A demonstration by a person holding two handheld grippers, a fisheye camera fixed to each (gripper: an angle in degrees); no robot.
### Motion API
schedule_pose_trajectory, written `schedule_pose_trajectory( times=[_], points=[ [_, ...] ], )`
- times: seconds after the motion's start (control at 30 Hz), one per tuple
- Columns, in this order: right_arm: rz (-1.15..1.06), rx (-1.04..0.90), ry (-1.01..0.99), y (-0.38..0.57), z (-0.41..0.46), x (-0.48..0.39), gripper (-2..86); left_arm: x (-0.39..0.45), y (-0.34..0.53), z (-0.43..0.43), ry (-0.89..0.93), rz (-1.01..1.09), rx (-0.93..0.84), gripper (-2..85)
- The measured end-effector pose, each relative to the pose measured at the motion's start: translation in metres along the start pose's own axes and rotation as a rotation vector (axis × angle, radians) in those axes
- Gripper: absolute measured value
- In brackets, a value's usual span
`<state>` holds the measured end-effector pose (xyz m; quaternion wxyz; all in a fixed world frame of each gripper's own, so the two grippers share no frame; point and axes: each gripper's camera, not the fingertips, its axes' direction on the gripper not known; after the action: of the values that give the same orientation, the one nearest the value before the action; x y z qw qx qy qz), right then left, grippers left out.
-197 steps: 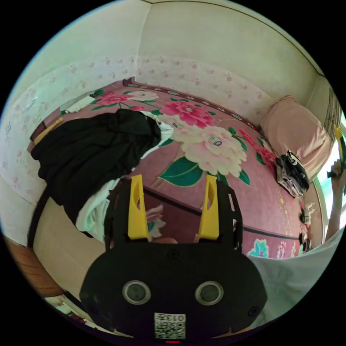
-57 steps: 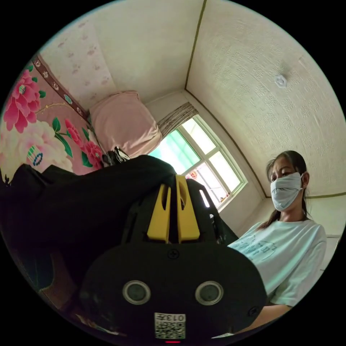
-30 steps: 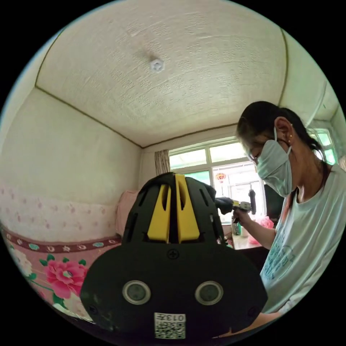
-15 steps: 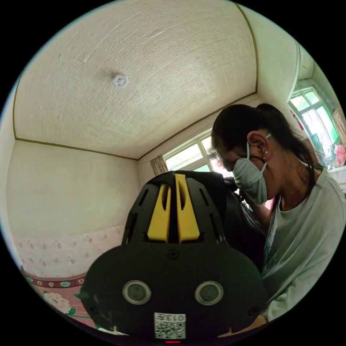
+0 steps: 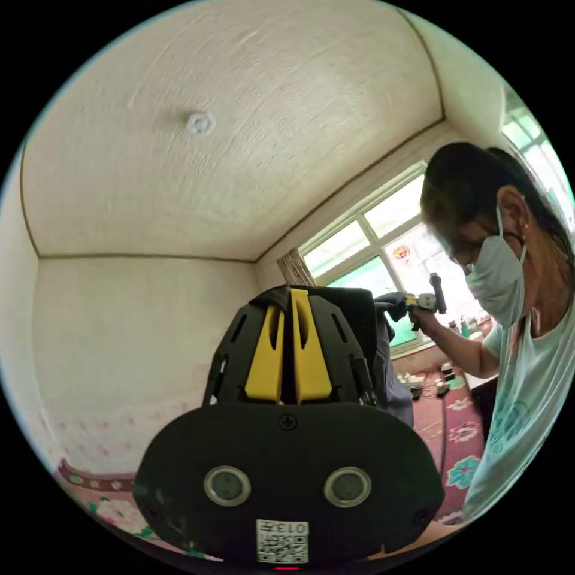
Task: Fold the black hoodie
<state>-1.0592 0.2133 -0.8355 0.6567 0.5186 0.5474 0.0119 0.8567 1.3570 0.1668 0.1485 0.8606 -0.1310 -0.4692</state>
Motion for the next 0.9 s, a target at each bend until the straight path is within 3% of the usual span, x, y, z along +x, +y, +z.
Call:
schedule_pose_trajectory(
  times=[0.17,0.43,0.7,0.8,0.9],
  points=[
    [-0.044,0.228,0.049,-0.013,-0.046,0.012,3.8,0.047,-0.04,-0.03,-0.107,0.162,0.077,0.6],
    [-0.123,0.318,0.102,0.006,-0.065,0.011,3.6,0.065,-0.067,-0.026,-0.23,0.228,0.036,0.6],
    [-0.147,0.245,0.097,0.061,-0.009,0.027,3.7,0.002,-0.048,0.057,-0.158,0.174,-0.142,0.8],
    [-0.12,0.151,0.026,0.1,0.055,0.027,3.8,-0.056,-0.002,0.116,-0.105,0.058,-0.247,1.2],
    [-0.074,-0.072,-0.116,0.155,0.168,0.02,4.3,-0.139,0.096,0.208,-0.04,-0.156,-0.467,1.8]
  ],
)
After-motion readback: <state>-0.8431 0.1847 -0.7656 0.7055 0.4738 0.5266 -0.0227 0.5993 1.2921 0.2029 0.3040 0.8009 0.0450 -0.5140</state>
